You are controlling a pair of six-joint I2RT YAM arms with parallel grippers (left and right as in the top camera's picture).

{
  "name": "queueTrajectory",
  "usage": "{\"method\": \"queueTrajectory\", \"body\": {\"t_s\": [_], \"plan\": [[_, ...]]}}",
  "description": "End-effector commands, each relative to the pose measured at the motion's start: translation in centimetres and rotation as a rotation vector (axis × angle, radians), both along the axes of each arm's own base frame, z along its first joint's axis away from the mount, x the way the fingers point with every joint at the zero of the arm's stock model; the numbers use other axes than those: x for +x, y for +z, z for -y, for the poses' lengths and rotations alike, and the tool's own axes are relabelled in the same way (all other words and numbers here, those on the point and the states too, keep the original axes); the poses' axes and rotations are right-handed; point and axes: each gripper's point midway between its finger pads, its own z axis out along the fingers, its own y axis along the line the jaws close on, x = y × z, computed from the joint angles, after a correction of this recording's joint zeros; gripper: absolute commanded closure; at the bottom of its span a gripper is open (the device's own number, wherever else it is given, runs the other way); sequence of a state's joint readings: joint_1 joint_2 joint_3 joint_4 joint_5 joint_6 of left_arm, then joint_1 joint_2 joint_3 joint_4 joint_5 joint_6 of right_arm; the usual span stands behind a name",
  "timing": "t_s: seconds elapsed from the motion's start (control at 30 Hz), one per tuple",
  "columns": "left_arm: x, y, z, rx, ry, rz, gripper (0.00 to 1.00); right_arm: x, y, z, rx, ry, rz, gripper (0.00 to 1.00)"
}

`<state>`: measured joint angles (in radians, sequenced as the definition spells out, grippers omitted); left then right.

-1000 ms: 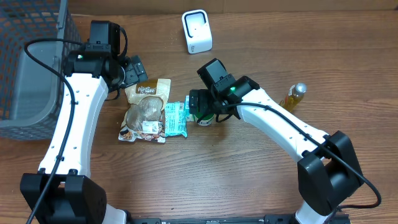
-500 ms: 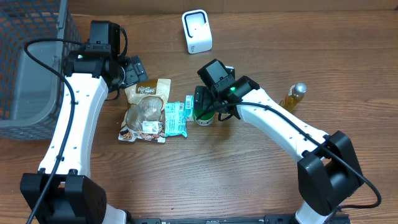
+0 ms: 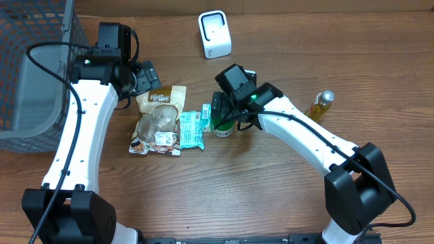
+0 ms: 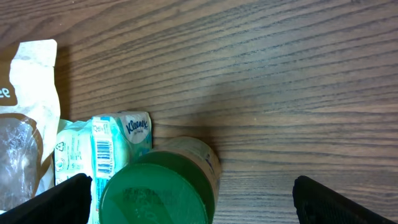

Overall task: Scan the item barcode
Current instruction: 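Move the open right gripper over the green-lidded jar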

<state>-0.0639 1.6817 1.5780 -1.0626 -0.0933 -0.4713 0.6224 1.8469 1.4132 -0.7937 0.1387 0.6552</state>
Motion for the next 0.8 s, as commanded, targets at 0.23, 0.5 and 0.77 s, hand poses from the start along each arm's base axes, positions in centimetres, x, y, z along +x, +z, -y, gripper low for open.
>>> {"method": "queueTrajectory", "body": {"t_s": [0.23,0.5,0.77], "plan": [[0.2,0.7,0.0,0.006,-0.002,0.018,0.00,0.3,0.2,0.3,-0.006,-0.020,0.013,0.00],[0.2,0.7,0.0,0.006,-0.002,0.018,0.01,-0.1,0.2,-0.8,0.051,0.006,-0.008,0.00],[0.2,0.7,0.0,0.007,-0.003,0.018,0.00,0.1,0.4,-0.9,0.033,-0.046,0.021,0.00]]}}
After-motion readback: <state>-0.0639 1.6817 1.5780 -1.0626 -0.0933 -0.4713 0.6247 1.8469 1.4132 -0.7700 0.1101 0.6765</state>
